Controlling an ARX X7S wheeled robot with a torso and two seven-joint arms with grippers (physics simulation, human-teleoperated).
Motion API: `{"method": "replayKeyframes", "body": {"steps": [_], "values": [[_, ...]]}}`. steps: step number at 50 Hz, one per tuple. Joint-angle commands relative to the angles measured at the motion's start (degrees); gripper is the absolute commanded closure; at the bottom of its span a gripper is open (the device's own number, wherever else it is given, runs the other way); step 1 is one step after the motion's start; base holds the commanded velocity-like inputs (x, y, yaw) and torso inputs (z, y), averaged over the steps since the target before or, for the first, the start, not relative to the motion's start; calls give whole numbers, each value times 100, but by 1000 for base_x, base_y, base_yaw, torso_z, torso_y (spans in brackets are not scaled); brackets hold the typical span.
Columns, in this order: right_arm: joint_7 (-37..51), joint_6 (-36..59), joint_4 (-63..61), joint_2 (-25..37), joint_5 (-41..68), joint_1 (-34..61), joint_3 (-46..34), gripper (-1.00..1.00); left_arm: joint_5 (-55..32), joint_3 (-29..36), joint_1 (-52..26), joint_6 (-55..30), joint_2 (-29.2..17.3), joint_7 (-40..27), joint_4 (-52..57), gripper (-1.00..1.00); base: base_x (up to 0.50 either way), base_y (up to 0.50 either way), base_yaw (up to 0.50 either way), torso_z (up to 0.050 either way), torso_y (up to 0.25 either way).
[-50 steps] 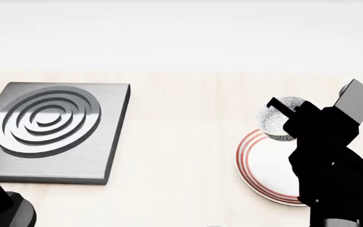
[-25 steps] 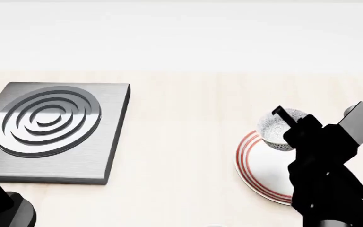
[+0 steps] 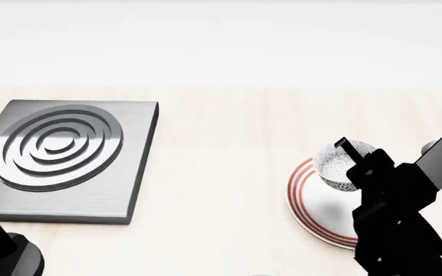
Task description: Pick the akita bowl between the plate and the ramekin and place it on the plate.
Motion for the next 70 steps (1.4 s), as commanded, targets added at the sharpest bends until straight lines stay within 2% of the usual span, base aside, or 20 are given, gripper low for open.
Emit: {"method": "replayKeyframes", "body": {"steps": [1,54,55,70], "values": [[-166,-95,-48,15,-191,-53,216,100,-11,9,5,13,-6,-5,-3,-100,0,0,0,0,0],[-280,-116,-23,22,-712,-283,753,100,-47,62,-7,60,-32,-34,-41,-100,0,0,0,0,0],[-282,-101,-24,29,-730,-287,765,-100,-48,63,-9,61,-34,-33,-45,-100,0,0,0,0,0],[-437,26,-30,20,-1030,-246,908,-100,-69,77,-4,54,-45,-48,-32,-100,0,0,0,0,0]]}}
